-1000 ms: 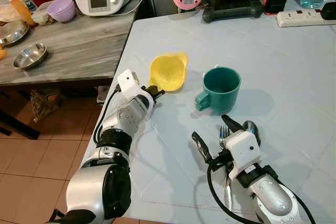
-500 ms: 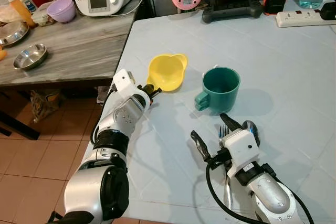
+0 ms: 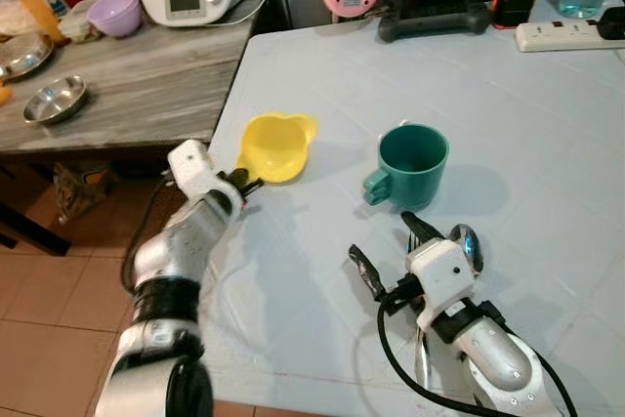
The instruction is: Setting the table
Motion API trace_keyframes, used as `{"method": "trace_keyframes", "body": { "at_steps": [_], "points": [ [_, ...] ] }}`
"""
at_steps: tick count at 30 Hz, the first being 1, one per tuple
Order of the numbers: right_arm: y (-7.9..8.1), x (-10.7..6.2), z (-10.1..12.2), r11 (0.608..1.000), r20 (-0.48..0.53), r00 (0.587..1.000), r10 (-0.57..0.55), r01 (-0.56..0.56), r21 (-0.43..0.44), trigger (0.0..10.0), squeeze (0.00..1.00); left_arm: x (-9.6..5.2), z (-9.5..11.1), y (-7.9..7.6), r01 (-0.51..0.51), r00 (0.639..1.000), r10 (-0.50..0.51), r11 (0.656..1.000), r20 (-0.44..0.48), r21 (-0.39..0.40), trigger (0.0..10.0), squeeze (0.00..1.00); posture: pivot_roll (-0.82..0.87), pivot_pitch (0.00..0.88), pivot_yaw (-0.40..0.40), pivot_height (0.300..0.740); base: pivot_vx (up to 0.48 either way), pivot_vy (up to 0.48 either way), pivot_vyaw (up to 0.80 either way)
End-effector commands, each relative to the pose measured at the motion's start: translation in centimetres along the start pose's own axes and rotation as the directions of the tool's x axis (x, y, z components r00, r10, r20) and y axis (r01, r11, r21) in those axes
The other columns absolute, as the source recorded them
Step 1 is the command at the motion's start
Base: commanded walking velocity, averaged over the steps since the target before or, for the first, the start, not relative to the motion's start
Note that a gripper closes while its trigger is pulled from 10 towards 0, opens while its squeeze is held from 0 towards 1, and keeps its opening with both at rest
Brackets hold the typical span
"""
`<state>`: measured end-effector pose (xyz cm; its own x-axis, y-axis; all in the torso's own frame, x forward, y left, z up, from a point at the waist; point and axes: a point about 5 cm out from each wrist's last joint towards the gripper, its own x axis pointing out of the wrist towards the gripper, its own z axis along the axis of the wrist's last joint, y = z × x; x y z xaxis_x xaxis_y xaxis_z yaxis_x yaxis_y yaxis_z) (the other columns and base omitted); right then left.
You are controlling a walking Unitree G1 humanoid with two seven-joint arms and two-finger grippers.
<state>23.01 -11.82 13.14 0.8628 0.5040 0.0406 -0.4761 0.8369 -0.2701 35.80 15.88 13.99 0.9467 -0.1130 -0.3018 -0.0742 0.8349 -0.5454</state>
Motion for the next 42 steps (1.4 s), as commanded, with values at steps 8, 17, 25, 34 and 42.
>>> {"method": "trace_keyframes", "body": {
  "at_steps": [8,17,25,34,42],
  "points": [
    [0.6,0.9,-0.1,0.997,0.017,0.997,0.073,-0.073,0.011,10.0,0.0,-4.2,0.1,2.7,-0.051,0.998,0.044,0.98,0.04,0.191,0.0,0.0,-0.17,0.139,0.141,0.74,0.0,0.0,0.0],
    [0.6,1.6,-0.3,0.993,0.025,0.993,0.113,-0.113,0.011,10.0,0.0,-8.6,-0.6,3.2,-0.004,0.998,0.022,0.949,-0.054,0.317,0.0,0.0,-0.14,0.132,0.12,0.74,0.0,0.0,0.0],
    [0.5,1.9,-0.4,0.993,0.028,0.992,0.121,-0.122,0.01,10.0,0.0,-8.3,1.6,1.6,0.167,0.985,-0.122,0.869,-0.125,0.466,0.0,0.0,-0.13,0.123,0.12,0.74,0.0,0.0,0.0],
    [0.4,2.0,-0.7,0.994,0.032,0.993,0.113,-0.113,0.012,10.0,0.0,-8.5,0.7,-2.4,0.499,0.866,-0.288,0.556,-0.41,0.664,0.0,0.0,-0.14,0.116,0.128,0.74,0.0,0.0,0.0],
    [0.4,1.8,-0.7,0.994,0.032,0.994,0.107,-0.107,0.01,10.0,0.0,-8.2,0.5,-4.1,0.598,0.801,-0.313,0.378,-0.511,0.707,10.0,0.42,-0.16,0.115,0.138,0.74,0.0,0.0,0.0]
  ]
}}
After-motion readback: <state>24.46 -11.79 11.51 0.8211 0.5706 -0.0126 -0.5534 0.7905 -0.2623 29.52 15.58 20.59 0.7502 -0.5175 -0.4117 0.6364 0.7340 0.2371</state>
